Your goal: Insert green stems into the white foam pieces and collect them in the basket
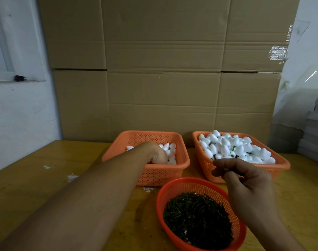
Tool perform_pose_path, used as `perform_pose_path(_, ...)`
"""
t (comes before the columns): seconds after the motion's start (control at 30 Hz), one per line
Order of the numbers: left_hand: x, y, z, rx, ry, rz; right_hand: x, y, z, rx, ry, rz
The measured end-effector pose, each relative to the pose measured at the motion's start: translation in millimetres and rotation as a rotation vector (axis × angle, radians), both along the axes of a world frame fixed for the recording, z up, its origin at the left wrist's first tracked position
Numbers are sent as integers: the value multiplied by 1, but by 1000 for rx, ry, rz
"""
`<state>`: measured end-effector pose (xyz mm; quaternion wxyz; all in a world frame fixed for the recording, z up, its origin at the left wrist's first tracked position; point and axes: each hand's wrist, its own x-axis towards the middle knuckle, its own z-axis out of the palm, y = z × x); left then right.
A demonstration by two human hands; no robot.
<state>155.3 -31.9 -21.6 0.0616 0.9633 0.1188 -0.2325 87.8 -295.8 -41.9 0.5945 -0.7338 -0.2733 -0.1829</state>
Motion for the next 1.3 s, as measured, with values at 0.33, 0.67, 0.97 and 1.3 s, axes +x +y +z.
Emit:
perform_pose_path(0.33,-15,2,16,-586,-206,272,-1,-1,0,1,-14,14)
perform_pose_path(0.67,-72,-18,34,-1001,-640,97,-3,1,0,-10,-35,2)
perform_pose_path(0.97,-131,-46,7,-1061,-900,-128,-5,3,-4,-44,-44,-11)
perform_pose_path(1.3,-160,-64,-24,-1203,-901,-153,-2,3,-9,-225,-48,12)
